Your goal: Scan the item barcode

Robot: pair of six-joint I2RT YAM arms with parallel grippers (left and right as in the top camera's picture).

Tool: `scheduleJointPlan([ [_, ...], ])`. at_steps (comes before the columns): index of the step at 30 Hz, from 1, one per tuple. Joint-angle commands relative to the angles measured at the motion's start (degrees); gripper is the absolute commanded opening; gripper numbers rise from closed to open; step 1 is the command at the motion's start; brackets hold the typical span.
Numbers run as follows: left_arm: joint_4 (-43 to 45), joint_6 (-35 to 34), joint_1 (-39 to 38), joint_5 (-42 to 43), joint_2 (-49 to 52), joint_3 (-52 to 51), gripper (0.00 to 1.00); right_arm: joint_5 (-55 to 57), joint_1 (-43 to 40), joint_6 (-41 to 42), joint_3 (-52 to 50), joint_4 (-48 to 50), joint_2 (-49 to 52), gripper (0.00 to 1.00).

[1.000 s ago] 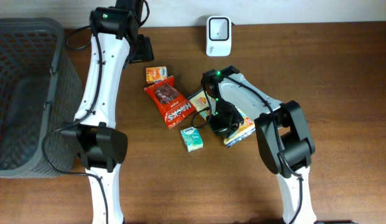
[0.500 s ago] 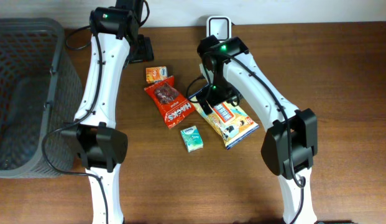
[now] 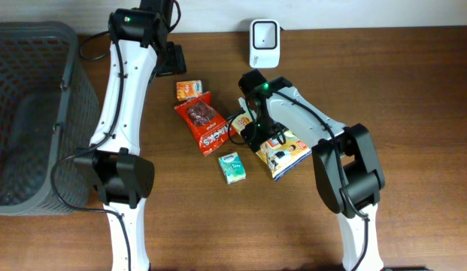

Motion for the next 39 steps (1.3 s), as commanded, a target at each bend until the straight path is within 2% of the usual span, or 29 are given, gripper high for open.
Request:
scheduleJointPlan([
  [1, -0.07, -0.55, 0.46, 0.44, 0.24, -0.11, 0.96, 1.11, -0.17, -0.7, -2.82, 1.79, 0.5, 0.7],
  [3, -0.04, -0.55, 0.46, 0.44, 0.24, -0.11, 0.96, 1.09, -0.17, -0.7, -2.8, 1.86, 0.5, 0.56],
  [4, -0.07, -0.55, 0.46, 0.42, 0.24, -0.11, 0.96, 1.11, -0.17, -0.7, -2.8, 1.86, 0.5, 0.45],
  [6, -0.07, -0.55, 0.46, 0.44, 0.24, -0.11, 0.96, 1.05, -0.17, -0.24, -2.78, 1.86, 0.5, 0.15],
  [7, -0.07, -0.55, 0.48, 0.42, 0.24, -0.11, 0.96, 0.57, -0.17, 0.44, -2.6, 1.79, 0.48, 0.04],
  [12, -0.04, -0.55, 0.46, 0.42, 0.24, -0.11, 1.0, -4.57, -0.44, 2.8, 3.13, -3.37, 0.48, 0.04],
  [17, -0.04, -0.55, 0.48, 0.42, 0.24, -0.11, 1.0, -13.66, -4.33, 2.4, 15.21, -15.54, 0.48, 0.04],
  [21, 0.0, -0.57, 0.48, 0.44, 0.24, -0.11, 0.99, -31.19, -11.56, -1.22, 23.12, -22.75, 0.48, 0.04],
  [26, 0.0, -0.57, 0.48, 0.42, 0.24, -0.11, 0.99, -37.75, -19.15, -2.14, 24.41, -25.97, 0.48, 0.04],
  [28, 0.0, -0.55, 0.48, 0.42, 0.24, -0.11, 0.99, -45.9, -22.29, -8.39, 24.41, -27.76, 0.48, 0.04],
  [33, -0.04, -0.55, 0.46, 0.42, 0.24, -0.11, 0.99, -57.18, -27.98, -14.91, 24.41, -28.41, 0.48, 0.04],
  [37, -0.09, -0.55, 0.46, 0.44, 0.24, -0.13, 0.99, -60.11, -29.33, -14.1, 24.37, -23.56, 0.48, 0.04],
  [39, -0.02, -0.55, 0.46, 0.42, 0.24, -0.35, 0.99, -60.0, -29.16, -10.6, 24.37, -17.55, 0.48, 0.04],
])
